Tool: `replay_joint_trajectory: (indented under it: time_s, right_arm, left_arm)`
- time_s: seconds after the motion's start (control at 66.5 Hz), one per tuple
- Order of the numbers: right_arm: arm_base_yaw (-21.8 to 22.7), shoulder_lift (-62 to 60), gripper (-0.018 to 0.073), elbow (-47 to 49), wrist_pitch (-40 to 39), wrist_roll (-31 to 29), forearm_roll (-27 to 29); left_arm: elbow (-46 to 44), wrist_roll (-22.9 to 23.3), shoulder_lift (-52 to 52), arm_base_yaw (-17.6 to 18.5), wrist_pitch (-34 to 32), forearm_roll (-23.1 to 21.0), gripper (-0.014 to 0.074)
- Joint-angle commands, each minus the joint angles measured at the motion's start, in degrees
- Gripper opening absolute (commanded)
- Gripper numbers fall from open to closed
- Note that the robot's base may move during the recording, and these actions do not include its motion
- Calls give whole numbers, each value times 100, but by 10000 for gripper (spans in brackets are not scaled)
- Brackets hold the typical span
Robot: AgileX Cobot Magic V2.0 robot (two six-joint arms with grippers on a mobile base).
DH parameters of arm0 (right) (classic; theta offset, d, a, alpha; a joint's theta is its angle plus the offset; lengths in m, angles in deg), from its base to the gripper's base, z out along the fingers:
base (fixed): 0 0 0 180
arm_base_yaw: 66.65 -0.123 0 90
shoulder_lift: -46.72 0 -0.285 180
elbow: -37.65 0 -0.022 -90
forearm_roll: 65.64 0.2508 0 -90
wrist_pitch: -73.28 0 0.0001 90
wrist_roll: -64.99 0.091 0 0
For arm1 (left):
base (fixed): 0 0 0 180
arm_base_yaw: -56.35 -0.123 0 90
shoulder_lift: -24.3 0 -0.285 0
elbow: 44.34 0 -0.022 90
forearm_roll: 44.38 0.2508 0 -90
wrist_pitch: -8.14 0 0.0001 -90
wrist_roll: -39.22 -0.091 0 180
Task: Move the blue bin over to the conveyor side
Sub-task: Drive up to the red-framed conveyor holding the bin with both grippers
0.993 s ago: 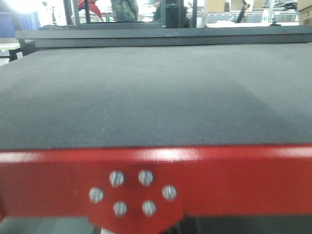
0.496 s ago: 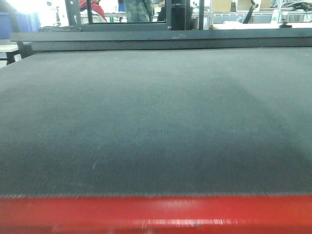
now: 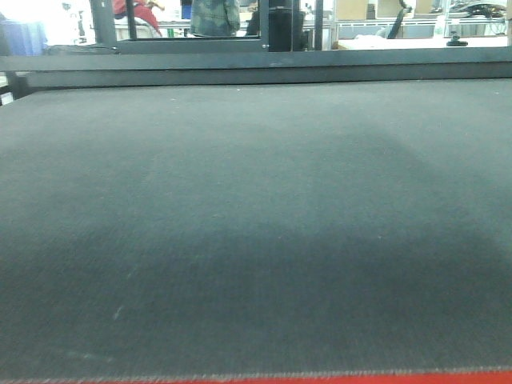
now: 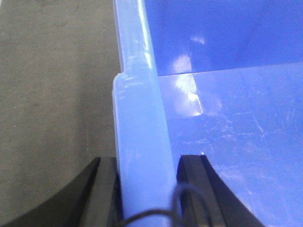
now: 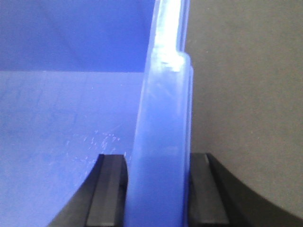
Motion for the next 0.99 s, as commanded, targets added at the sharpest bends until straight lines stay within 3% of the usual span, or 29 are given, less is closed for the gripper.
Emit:
replay_joint_trajectory:
  time_s: [0.0, 0.978]
  right_arm:
    - [6, -100, -79, 125, -538, -110, -211]
    - [6, -100, -79, 125, -538, -110, -211]
  left_arm:
    - [-105, -106, -116, 14, -464, 155, -15]
    - [-105, -106, -116, 14, -464, 155, -15]
